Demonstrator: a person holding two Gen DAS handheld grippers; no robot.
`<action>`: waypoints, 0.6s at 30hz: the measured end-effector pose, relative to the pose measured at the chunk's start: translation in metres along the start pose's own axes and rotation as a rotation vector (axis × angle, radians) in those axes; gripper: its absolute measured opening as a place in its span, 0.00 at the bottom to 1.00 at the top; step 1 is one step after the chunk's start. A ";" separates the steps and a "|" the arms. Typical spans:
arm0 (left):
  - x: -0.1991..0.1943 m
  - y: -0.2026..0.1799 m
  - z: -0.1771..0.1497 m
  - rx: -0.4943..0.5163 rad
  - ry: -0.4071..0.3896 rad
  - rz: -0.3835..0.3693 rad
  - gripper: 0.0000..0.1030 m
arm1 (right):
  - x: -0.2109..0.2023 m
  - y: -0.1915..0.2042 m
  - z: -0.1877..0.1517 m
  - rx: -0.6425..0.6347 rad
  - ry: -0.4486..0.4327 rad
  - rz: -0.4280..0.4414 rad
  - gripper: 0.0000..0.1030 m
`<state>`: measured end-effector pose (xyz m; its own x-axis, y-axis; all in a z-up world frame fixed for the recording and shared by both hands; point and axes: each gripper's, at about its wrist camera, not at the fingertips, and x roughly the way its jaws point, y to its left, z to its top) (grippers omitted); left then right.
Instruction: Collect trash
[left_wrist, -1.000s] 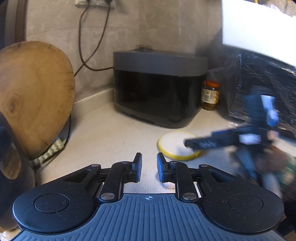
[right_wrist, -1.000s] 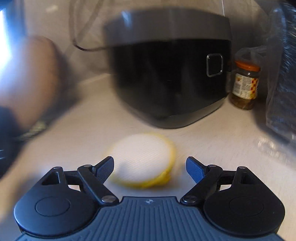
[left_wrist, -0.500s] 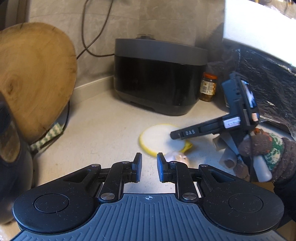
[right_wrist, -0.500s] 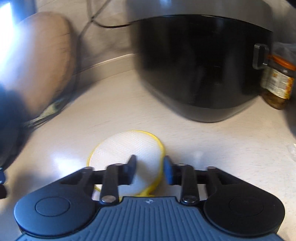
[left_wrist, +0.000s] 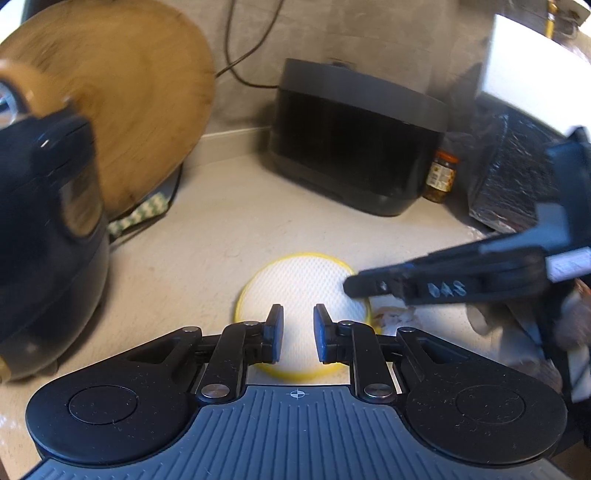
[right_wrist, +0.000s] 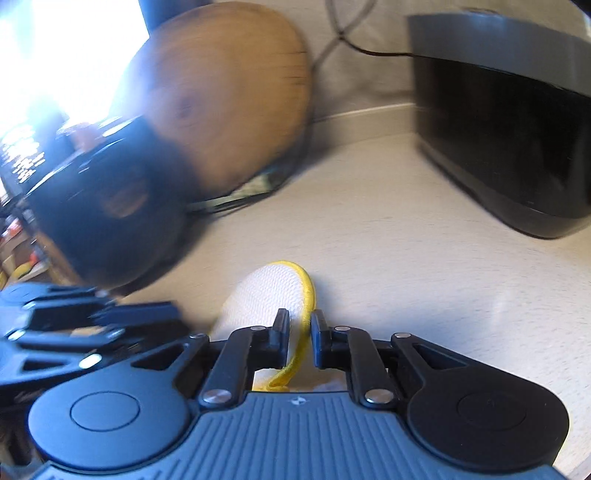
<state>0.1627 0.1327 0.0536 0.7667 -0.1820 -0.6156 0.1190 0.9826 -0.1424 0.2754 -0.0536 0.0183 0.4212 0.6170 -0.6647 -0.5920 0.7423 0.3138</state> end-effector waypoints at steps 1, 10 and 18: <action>-0.001 0.003 -0.001 -0.012 0.002 0.000 0.20 | -0.002 0.004 -0.002 -0.004 0.006 0.017 0.12; 0.000 0.016 -0.018 -0.067 0.048 -0.003 0.20 | -0.005 0.023 -0.028 -0.007 0.061 0.078 0.12; 0.008 0.012 -0.022 -0.084 0.062 -0.042 0.20 | -0.023 0.004 -0.044 -0.009 0.011 -0.031 0.12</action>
<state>0.1564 0.1426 0.0294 0.7212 -0.2272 -0.6544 0.0948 0.9682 -0.2316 0.2334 -0.0766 0.0048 0.4316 0.5908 -0.6816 -0.5848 0.7586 0.2872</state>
